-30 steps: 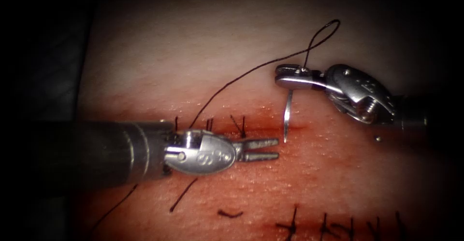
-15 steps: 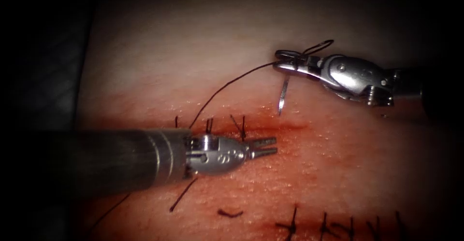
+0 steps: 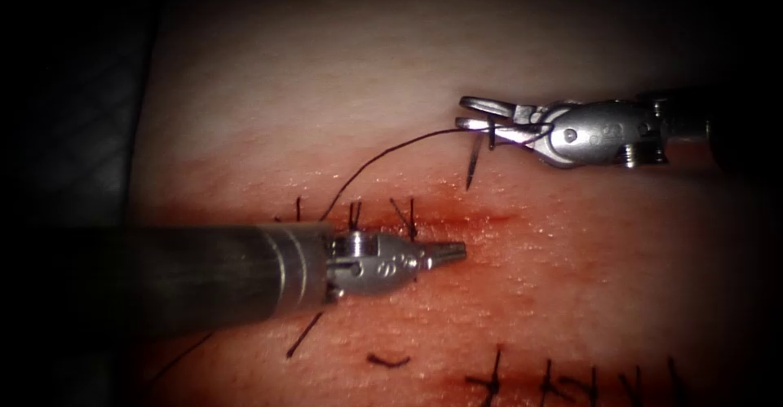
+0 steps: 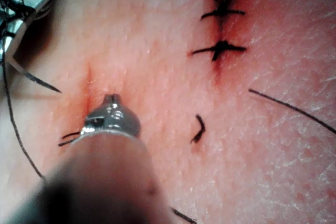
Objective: Wound Closure
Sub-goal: Pierce the skin above the wound using the needle in the right hand.
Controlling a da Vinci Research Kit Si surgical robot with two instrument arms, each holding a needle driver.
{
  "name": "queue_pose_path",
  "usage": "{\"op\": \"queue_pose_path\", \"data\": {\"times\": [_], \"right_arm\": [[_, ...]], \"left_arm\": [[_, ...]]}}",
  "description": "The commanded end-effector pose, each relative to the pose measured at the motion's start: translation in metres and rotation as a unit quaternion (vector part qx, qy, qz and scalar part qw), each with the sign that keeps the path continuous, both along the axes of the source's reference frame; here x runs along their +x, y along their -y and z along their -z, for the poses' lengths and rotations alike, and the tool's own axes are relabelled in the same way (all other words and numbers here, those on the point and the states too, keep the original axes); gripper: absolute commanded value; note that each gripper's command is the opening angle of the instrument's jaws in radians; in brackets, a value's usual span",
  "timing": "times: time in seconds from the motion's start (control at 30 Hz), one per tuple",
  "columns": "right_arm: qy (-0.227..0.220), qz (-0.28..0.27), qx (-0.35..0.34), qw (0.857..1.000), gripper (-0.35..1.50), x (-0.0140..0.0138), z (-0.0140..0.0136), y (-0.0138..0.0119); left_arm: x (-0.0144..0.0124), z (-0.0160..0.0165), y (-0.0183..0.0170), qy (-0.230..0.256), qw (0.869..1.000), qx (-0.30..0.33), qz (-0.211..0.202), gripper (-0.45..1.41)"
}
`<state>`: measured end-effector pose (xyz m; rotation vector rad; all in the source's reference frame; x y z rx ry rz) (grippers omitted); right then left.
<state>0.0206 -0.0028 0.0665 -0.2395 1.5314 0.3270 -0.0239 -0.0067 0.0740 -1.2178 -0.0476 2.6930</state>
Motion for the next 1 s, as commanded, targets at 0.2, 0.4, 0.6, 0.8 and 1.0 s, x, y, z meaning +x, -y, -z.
{"op": "queue_pose_path", "data": {"times": [0.2,0.4,0.6,0.8,1.0], "right_arm": [[0.011,0.001,-0.028,1.0,-0.35,0.0015,-0.0006,0.0],[0.028,0.011,-0.049,0.998,-0.35,0.0022,-0.0013,0.0006],[0.048,0.019,-0.062,0.997,-0.35,0.0024,-0.0022,0.0015],[0.066,0.024,-0.075,0.995,-0.35,0.0021,-0.0023,0.0021],[0.072,0.032,-0.082,0.994,-0.35,0.0016,-0.0018,0.0028]], "left_arm": [[-0.0007,-0.0019,0.0005,-0.012,1.0,0.012,-0.011,-0.36],[-0.0004,-0.0017,0.0006,-0.013,1.0,0.016,-0.011,-0.36],[0.0001,-0.0007,0.0006,-0.01,1.0,0.019,-0.013,-0.31],[0.0002,-0.0006,0.0005,-0.01,1.0,0.02,-0.013,-0.3],[0.0004,-0.0006,0.0005,-0.01,1.0,0.02,-0.013,-0.3]]}}
